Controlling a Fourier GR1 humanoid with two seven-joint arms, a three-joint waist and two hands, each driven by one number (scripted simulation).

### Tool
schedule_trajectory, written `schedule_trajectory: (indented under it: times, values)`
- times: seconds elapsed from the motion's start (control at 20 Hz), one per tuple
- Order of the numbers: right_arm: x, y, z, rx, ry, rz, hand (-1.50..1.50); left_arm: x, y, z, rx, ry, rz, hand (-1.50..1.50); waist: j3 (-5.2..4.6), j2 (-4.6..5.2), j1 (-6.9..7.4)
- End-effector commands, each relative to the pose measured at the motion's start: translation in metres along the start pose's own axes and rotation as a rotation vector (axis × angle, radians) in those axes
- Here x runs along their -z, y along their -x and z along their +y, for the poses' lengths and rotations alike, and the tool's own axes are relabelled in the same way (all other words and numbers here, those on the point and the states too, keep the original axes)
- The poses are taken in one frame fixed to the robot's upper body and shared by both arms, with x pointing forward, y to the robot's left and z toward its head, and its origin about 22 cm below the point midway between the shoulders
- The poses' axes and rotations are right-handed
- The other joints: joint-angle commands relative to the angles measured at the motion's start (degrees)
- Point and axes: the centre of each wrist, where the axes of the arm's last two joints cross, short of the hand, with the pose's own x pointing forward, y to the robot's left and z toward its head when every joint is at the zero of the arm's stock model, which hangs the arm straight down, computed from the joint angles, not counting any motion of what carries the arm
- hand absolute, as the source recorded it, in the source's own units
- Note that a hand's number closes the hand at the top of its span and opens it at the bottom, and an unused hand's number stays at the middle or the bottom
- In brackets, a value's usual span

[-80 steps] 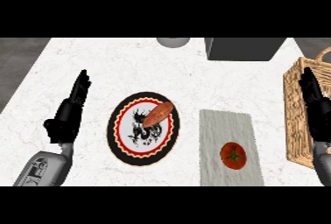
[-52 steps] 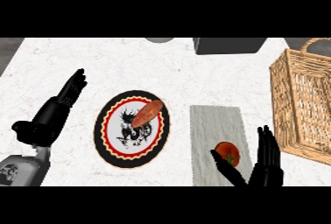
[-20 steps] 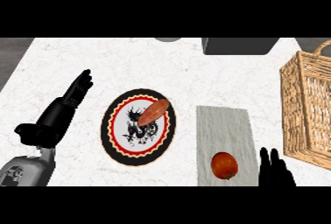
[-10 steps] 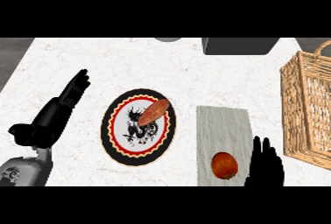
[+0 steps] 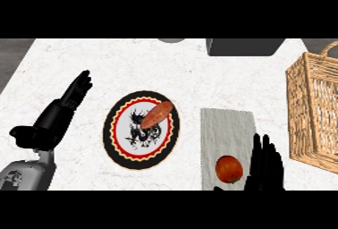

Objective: Pick the tomato from the placemat and place it in the basket

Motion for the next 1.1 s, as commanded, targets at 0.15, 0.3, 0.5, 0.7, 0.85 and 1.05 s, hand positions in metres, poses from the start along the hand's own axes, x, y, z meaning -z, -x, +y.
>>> schedule_trajectory:
  times: [0.15, 0.3, 0.5, 0.7, 0.85, 1.05]
  values:
    - [0.014, -0.005, 0.013, -0.007, -0.007, 0.024, -1.5, -0.002, 0.01, -0.001, -0.003, -0.001, -0.005, 0.0, 0.0, 0.04, 0.04]
    - [0.006, 0.015, 0.001, -0.056, -0.014, 0.057, -1.5, 0.0, -0.01, 0.008, -0.003, -0.006, 0.0, 0.0, 0.0, -0.02, -0.02]
    - [0.003, -0.014, 0.02, -0.077, -0.037, 0.054, -1.5, -0.001, -0.004, -0.005, 0.001, 0.011, -0.001, 0.0, 0.0, 0.01, 0.12]
    - [0.024, -0.017, 0.027, -0.101, -0.021, 0.066, -1.5, 0.004, 0.007, -0.008, -0.005, 0.008, 0.006, 0.0, -0.01, 0.06, 0.07]
    - [0.027, 0.001, 0.044, -0.107, -0.05, 0.068, -1.5, 0.003, 0.008, -0.004, 0.008, 0.004, -0.006, 0.0, 0.0, 0.05, 0.03]
    - [0.029, 0.008, 0.046, -0.119, -0.059, 0.098, -1.5, 0.008, -0.006, -0.003, -0.008, -0.003, -0.004, 0.0, 0.0, 0.03, -0.01]
